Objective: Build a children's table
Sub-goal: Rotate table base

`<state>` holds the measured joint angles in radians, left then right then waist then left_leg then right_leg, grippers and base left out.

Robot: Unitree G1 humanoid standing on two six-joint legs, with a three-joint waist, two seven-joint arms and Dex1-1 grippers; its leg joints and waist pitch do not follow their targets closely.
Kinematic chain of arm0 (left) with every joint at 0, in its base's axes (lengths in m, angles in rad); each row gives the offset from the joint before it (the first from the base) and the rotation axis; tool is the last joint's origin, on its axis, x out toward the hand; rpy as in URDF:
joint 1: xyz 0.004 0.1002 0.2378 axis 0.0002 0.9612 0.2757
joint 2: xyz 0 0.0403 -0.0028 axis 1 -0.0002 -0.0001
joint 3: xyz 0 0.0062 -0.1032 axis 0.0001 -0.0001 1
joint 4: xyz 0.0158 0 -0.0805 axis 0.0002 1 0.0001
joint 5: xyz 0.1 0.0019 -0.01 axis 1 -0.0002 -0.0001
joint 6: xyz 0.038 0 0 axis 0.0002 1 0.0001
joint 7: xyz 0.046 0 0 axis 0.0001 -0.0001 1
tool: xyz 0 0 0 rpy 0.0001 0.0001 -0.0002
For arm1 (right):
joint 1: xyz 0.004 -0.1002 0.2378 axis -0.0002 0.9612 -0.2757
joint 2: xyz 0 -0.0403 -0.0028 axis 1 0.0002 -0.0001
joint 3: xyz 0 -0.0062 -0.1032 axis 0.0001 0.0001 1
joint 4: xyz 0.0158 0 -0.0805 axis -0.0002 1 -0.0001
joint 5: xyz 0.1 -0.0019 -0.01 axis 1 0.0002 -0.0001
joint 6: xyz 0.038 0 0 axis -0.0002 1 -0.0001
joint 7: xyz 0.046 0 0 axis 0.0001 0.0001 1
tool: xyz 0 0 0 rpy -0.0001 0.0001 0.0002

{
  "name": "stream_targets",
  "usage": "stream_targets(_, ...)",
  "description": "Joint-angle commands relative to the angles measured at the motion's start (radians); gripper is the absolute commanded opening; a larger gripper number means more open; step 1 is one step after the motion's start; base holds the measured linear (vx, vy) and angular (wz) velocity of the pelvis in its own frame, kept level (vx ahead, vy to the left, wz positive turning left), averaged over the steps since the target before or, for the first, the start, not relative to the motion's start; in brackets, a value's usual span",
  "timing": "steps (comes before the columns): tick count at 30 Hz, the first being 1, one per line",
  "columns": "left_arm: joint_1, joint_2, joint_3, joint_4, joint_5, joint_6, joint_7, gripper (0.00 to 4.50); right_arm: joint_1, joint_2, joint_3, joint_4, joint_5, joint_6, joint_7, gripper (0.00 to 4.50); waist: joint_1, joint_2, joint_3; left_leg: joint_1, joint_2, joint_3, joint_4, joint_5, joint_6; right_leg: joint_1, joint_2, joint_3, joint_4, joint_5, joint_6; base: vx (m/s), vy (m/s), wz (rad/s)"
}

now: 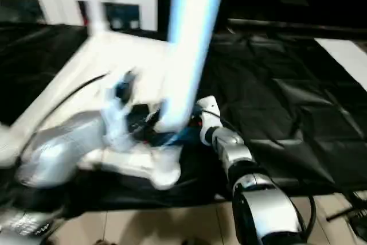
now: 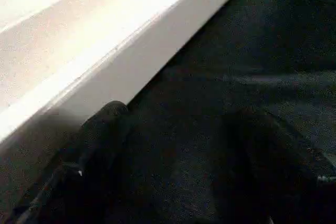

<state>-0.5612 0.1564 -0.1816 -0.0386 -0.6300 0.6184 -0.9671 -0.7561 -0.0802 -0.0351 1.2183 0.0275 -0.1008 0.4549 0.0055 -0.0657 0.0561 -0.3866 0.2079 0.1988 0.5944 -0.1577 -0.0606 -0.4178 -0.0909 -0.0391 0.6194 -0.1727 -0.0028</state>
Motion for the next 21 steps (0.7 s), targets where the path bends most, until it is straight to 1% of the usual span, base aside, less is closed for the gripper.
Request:
stream_targets(1,-0.037,-0.013,-0.033,0.107,0.135,-0.105,0.099,4.47,-0.016,-0.014,-0.012,-0.005,-0.001,-0.011,-0.041,3.68,0.008,0.02,-0.067,0.025,0.016,-0.01,-0.07,-0.335,-0.026,0.041,-0.027,0.024,-0.083,-0.289,-0.164,0.0,0.0,0.0)
stream_targets(2,-0.049,-0.009,-0.032,0.142,0.169,-0.133,0.13,4.47,-0.013,-0.025,-0.021,-0.004,0.003,-0.013,-0.062,3.68,0.007,0.018,-0.068,0.026,0.015,-0.009,-0.069,-0.342,-0.029,0.041,-0.025,0.024,-0.081,-0.288,-0.163,0.0,0.0,0.0)
stream_targets(3,-0.054,-0.007,-0.032,0.158,0.184,-0.145,0.143,4.47,-0.012,-0.031,-0.026,-0.003,0.005,-0.013,-0.071,3.68,0.006,0.015,-0.068,0.023,0.014,-0.01,-0.07,-0.344,-0.028,0.043,-0.025,0.023,-0.082,-0.289,-0.159,0.0,0.0,0.0)
stream_targets(4,-0.056,-0.006,-0.032,0.163,0.187,-0.148,0.146,4.47,-0.012,-0.033,-0.028,-0.003,0.005,-0.013,-0.073,3.68,0.007,0.014,-0.068,0.023,0.014,-0.01,-0.069,-0.348,-0.027,0.043,-0.026,0.022,-0.081,-0.298,-0.158,0.0,0.0,0.0)
stream_targets(5,-0.057,-0.001,-0.037,0.178,0.213,-0.183,0.156,4.47,-0.008,-0.04,-0.036,-0.005,0.012,-0.013,-0.074,3.68,0.007,0.013,-0.07,0.02,0.013,-0.011,-0.069,-0.342,-0.025,0.045,-0.028,0.022,-0.081,-0.31,-0.155,0.0,0.0,0.0)
stream_targets(6,-0.059,0.006,-0.042,0.197,0.237,-0.202,0.165,4.47,-0.003,-0.049,-0.044,-0.009,0.018,-0.012,-0.067,3.68,0.009,0.013,-0.072,0.02,0.014,-0.01,-0.067,-0.328,-0.018,0.044,-0.028,0.022,-0.083,-0.299,-0.157,0.0,0.0,0.0)
stream_targets(7,-0.061,0.016,-0.054,0.223,0.285,-0.253,0.188,4.47,0.005,-0.062,-0.049,-0.014,0.022,-0.015,-0.054,3.68,0.009,0.013,-0.072,0.019,0.013,-0.01,-0.067,-0.323,-0.015,0.044,-0.028,0.022,-0.082,-0.29,-0.159,0.0,0.0,0.0)
stream_targets(8,-0.056,0.023,-0.064,0.265,0.342,-0.31,0.222,4.47,0.022,-0.087,-0.055,-0.028,0.029,-0.019,-0.021,3.68,0.01,0.015,-0.071,0.018,0.014,-0.01,-0.067,-0.324,-0.008,0.045,-0.027,0.022,-0.084,-0.282,-0.161,0.0,0.0,0.0)
stream_targets(10,-0.054,0.027,-0.069,0.276,0.357,-0.321,0.231,4.47,0.026,-0.094,-0.057,-0.033,0.032,-0.02,-0.008,3.68,0.011,0.014,-0.071,0.018,0.014,-0.009,-0.066,-0.33,-0.005,0.045,-0.027,0.021,-0.084,-0.285,-0.16,0.0,0.0,0.0)
stream_targets(11,-0.054,0.027,-0.069,0.276,0.357,-0.321,0.231,4.47,0.026,-0.094,-0.057,-0.033,0.032,-0.02,-0.008,3.68,0.011,0.013,-0.073,0.014,0.013,-0.011,-0.067,-0.32,-0.005,0.048,-0.029,0.02,-0.082,-0.284,-0.162,0.0,0.0,0.0)
stream_targets(12,-0.044,0.057,-0.108,0.294,0.39,-0.321,0.205,4.47,0.038,-0.113,-0.057,-0.053,0.037,-0.017,0.03,3.68,0.01,0.014,-0.073,0.014,0.013,-0.011,-0.067,-0.322,-0.003,0.047,-0.03,0.02,-0.083,-0.291,-0.166,0.0,0.0,0.0)
stream_targets(13,-0.04,0.07,-0.124,0.301,0.398,-0.328,0.184,4.47,0.043,-0.121,-0.054,-0.061,0.035,-0.017,0.045,3.68,0.009,0.013,-0.073,0.014,0.014,-0.011,-0.066,-0.324,0.0,0.045,-0.029,0.02,-0.083,-0.295,-0.166,0.0,0.0,0.0)
stream_targets(15,-0.026,0.111,-0.173,0.342,0.43,-0.349,0.115,4.47,0.063,-0.151,-0.036,-0.097,0.031,-0.015,0.113,3.68,0.01,0.019,-0.072,0.017,0.014,-0.01,-0.066,-0.332,0.005,0.042,-0.029,0.021,-0.086,-0.297,-0.176,0.0,0.0,0.0)
stream_targets(16,-0.024,0.115,-0.178,0.347,0.433,-0.353,0.108,4.47,0.066,-0.155,-0.033,-0.102,0.03,-0.015,0.123,3.68,0.012,0.018,-0.074,0.018,0.014,-0.01,-0.066,-0.326,0.006,0.043,-0.028,0.021,-0.083,-0.284,-0.184,0.0,0.0,0.0)
stream_targets(17,-0.02,0.126,-0.192,0.36,0.444,-0.363,0.086,4.47,0.074,-0.166,-0.025,-0.117,0.029,-0.015,0.155,3.68,0.013,0.02,-0.075,0.018,0.014,-0.01,-0.066,-0.319,0.008,0.044,-0.029,0.021,-0.082,-0.271,-0.19,0.0,0.0,0.0)
stream_targets(19,-0.011,0.14,-0.205,0.38,0.45,-0.369,0.052,4.47,0.092,-0.187,-0.006,-0.154,0.025,-0.017,0.221,3.68,0.018,0.027,-0.075,0.018,0.016,-0.009,-0.065,-0.3,0.011,0.045,-0.029,0.021,-0.078,-0.232,-0.207,0.0,0.0,0.0)
stream_targets(20,-0.011,0.14,-0.205,0.38,0.45,-0.369,0.052,4.47,0.092,-0.187,-0.006,-0.154,0.025,-0.017,0.221,3.68,0.019,0.025,-0.075,0.018,0.016,-0.008,-0.066,-0.296,0.013,0.046,-0.029,0.021,-0.078,-0.22,-0.212,0.0,0.0,0.0)
stream_targets(21,-0.006,0.152,-0.215,0.396,0.452,-0.375,0.016,4.47,0.111,-0.208,0.009,-0.193,0.025,-0.016,0.278,3.68,0.022,0.03,-0.075,0.02,0.017,-0.008,-0.066,-0.291,0.012,0.045,-0.03,0.022,-0.075,-0.201,-0.223,0.0,0.0,0.0)
